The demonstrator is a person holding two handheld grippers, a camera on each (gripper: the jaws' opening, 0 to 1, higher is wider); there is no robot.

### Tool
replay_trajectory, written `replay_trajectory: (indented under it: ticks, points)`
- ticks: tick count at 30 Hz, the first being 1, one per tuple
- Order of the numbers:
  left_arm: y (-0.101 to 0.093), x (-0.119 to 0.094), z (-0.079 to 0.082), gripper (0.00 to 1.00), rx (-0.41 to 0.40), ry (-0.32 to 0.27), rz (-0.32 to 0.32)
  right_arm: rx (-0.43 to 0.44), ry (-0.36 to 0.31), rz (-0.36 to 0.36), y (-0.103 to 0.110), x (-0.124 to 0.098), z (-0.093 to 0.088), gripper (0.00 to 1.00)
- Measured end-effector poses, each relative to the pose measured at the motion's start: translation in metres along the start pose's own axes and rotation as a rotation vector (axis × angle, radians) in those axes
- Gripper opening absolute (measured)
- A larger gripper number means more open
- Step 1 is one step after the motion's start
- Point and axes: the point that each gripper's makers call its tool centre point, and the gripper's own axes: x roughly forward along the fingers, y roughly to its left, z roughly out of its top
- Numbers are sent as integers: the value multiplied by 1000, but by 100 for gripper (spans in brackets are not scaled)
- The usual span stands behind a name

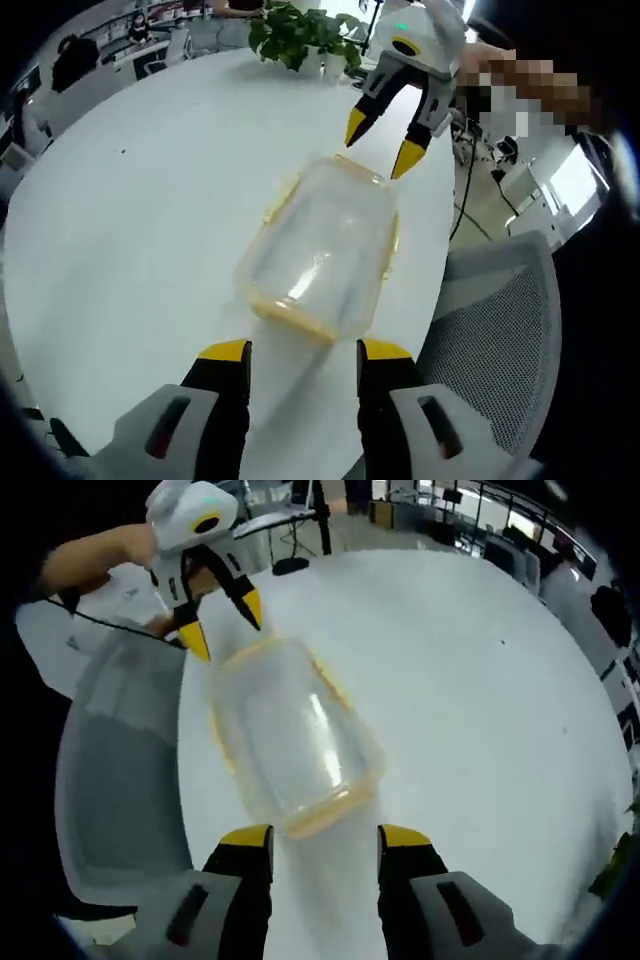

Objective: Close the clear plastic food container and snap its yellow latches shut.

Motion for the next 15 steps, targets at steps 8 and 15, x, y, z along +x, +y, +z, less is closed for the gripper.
replay_trajectory:
  ticks: [8,15]
  points:
    - [5,0,-2,43,-135,-44,13,98,-17,-24,-5,1,-1,38]
    - [5,2,2,41,-283,-93,16,183,-52,-41,-7,3,6,33]
